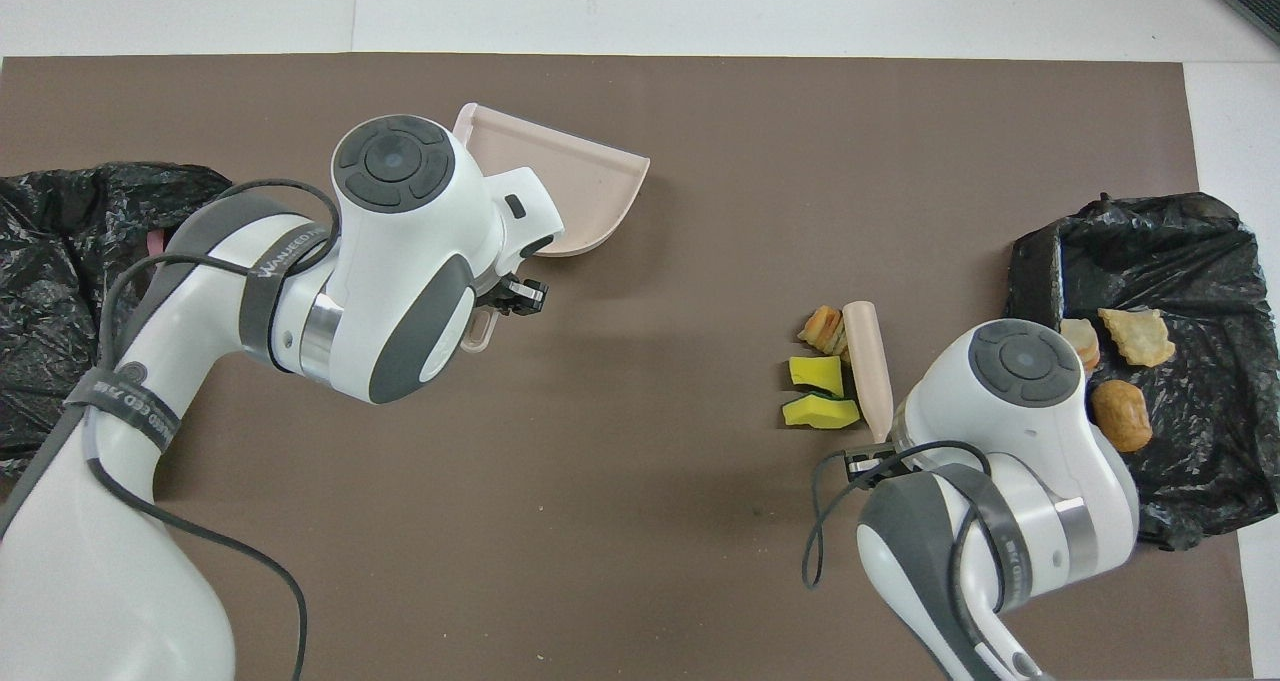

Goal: Sweep and dump trash in bin
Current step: 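Move the dustpan toward the remaining pieces while the right gripper brushes them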

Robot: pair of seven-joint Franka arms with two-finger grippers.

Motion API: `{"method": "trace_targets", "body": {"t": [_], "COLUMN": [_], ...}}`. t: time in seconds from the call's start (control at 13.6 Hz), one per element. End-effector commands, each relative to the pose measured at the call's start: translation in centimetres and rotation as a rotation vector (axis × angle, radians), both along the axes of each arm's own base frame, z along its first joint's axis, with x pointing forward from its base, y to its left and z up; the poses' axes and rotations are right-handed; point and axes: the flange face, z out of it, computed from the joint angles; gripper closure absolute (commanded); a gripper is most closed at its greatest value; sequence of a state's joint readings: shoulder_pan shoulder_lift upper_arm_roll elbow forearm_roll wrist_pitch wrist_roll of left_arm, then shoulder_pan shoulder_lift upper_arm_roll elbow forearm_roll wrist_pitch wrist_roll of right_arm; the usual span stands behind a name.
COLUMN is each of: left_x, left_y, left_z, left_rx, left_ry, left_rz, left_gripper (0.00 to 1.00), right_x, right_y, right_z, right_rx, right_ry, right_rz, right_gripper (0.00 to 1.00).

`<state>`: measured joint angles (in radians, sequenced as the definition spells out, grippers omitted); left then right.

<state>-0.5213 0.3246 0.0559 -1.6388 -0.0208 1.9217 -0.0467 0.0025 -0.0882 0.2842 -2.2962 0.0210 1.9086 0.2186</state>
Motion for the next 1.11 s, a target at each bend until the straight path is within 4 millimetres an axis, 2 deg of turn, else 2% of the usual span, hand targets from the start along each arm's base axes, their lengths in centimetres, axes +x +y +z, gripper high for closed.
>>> {"method": "trace_targets", "body": {"t": [0.0,0.15,0.3,0.44,0.59,0.81,0.96,1.03], "left_x": [-0.3,-0.6,-1.1,-1.9,-4.0,-8.0,-10.8,-11.6], "left_y": [1.6,1.8,2.4,2.8,2.8,1.2,-2.1,-3.0], "left_z": [1.6,1.4,1.2,0.7,-0.2,-1.4,-2.8,-3.0], "left_rx": [0.001,0.002,0.005,0.03,0.068,0.092,0.128,0.131], "left_ry": [0.018,0.048,0.077,0.093,0.116,0.111,0.093,0.086], "left_rz": [-0.174,-0.323,-0.481,-0.665,-0.8,-0.936,-1.026,-1.037], "left_gripper": [1.0,1.0,1.0,1.0,1.0,1.0,1.0,1.0], "right_x": [1.1,0.1,-2.2,-4.5,-4.2,-3.6,-3.4,-3.6], "right_y": [0.6,-0.4,-1.4,-2.9,-1.9,-1.0,-0.2,0.8], "right_z": [3.0,4.3,3.6,1.4,-0.1,-2.1,-2.2,-3.1], "right_rx": [-0.012,-0.088,-0.126,-0.14,-0.107,-0.029,0.045,0.047], "right_ry": [-0.007,-0.018,0.018,0.055,0.062,0.069,0.061,0.077], "right_rz": [-0.026,0.001,0.007,0.0,0.046,0.119,0.083,0.091], "right_gripper": [1.0,1.0,1.0,1.0,1.0,1.0,1.0,1.0]}}
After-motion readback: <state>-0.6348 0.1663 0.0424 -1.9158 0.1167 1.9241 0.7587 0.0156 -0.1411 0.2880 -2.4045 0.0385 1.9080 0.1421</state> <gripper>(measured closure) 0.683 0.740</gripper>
